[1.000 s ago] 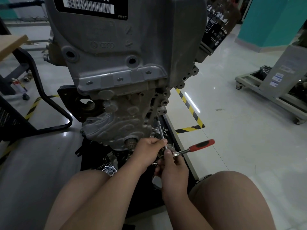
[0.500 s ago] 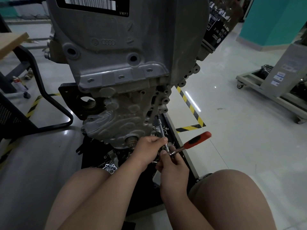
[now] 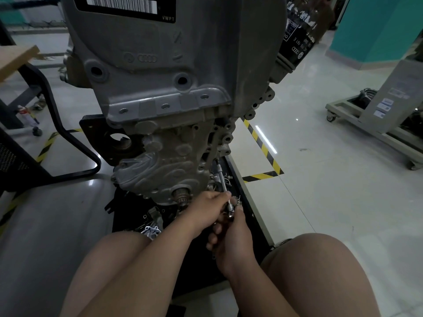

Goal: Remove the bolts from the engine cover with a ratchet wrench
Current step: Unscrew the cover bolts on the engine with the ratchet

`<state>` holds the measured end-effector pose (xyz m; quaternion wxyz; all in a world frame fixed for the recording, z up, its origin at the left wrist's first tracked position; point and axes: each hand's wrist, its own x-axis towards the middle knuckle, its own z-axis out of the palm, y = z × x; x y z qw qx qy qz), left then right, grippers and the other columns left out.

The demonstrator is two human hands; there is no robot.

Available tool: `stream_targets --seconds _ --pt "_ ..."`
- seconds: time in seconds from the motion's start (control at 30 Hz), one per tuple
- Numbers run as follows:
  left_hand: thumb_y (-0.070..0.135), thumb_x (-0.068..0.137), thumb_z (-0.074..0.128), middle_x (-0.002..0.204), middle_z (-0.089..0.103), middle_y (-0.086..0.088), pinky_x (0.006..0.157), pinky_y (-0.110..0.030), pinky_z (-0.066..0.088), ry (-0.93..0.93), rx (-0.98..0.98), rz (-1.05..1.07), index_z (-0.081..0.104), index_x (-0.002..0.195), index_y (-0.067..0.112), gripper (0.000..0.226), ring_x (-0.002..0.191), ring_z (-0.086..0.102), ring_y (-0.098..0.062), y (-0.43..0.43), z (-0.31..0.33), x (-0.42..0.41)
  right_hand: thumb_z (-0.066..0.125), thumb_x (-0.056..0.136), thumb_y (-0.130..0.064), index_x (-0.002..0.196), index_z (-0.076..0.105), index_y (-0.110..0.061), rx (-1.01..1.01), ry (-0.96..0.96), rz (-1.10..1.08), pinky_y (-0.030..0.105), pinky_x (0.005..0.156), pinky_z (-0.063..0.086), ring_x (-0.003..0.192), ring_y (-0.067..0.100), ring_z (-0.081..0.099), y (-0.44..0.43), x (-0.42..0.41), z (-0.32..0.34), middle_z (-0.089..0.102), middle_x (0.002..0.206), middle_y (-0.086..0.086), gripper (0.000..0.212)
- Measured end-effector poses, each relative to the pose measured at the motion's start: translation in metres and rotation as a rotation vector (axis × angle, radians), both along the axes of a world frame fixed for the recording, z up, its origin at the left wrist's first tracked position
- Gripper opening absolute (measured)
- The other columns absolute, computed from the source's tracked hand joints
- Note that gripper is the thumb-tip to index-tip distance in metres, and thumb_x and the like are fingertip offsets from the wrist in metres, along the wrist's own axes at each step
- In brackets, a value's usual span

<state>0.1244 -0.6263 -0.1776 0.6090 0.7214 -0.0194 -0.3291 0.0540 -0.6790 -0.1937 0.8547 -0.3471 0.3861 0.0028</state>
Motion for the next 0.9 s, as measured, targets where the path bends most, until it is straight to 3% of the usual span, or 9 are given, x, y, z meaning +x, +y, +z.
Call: stream_targets --seconds 0.3,0.47,0.6,0.73,0.9 --pt "0.036 0.094 0.058 0.042 0.051 0.006 0.037 -0.013 0.03 -0.09 -0.018 0.055 0.068 0.061 0.019 0.038 0.031 0.038 -0.007 0.004 0.003 0.0 0.037 0.09 -0.071 0.052 0.048 -0.017 0.336 -0.03 0.056 0.019 0.035 0.022 0.029 0.011 0.024 0.006 -0.007 0.016 0.03 0.04 -0.003 0.066" --pt "0.037 0.093 0.059 0.044 0.05 0.003 0.04 -0.015 0.032 -0.102 -0.026 0.073 0.067 0.063 0.018 0.036 0.032 0.04 -0.007 0.004 0.002 0.0 0.041 0.091 -0.067 0.05 0.05 -0.016 0.357 -0.045 0.025 0.018 0.033 0.022 0.029 0.01 0.023 0.006 -0.007 0.017 0.03 0.04 -0.004 0.066" --pt "0.033 0.094 0.059 0.041 0.049 0.004 0.04 -0.014 0.033 -0.091 -0.046 0.07 0.066 0.069 0.013 0.033 0.032 0.04 -0.007 0.003 0.003 -0.002 0.043 0.092 -0.063 0.058 0.054 -0.018 0.244 -0.047 0.005 0.019 0.036 0.025 0.033 0.011 0.025 0.004 -0.005 0.013 0.032 0.044 -0.003 0.058" --pt "0.032 0.095 0.058 0.039 0.048 0.004 0.04 -0.013 0.034 -0.091 -0.033 0.059 0.066 0.073 0.009 0.032 0.031 0.041 -0.008 0.002 0.005 -0.002 0.044 0.096 -0.057 0.096 0.059 -0.021 0.056 -0.054 0.02 0.02 0.038 0.028 0.036 0.011 0.028 0.005 -0.004 0.007 0.035 0.049 -0.002 0.039" --pt "0.028 0.094 0.061 0.048 0.054 0.003 0.047 -0.015 0.038 -0.149 -0.021 0.074 0.068 0.067 0.011 0.032 0.043 0.047 -0.008 0.001 0.003 0.0 0.055 0.095 -0.044 0.068 0.057 -0.01 -0.312 -0.026 0.045 0.023 0.04 0.034 0.038 0.015 0.041 0.002 -0.009 0.004 0.046 0.049 0.003 0.043"
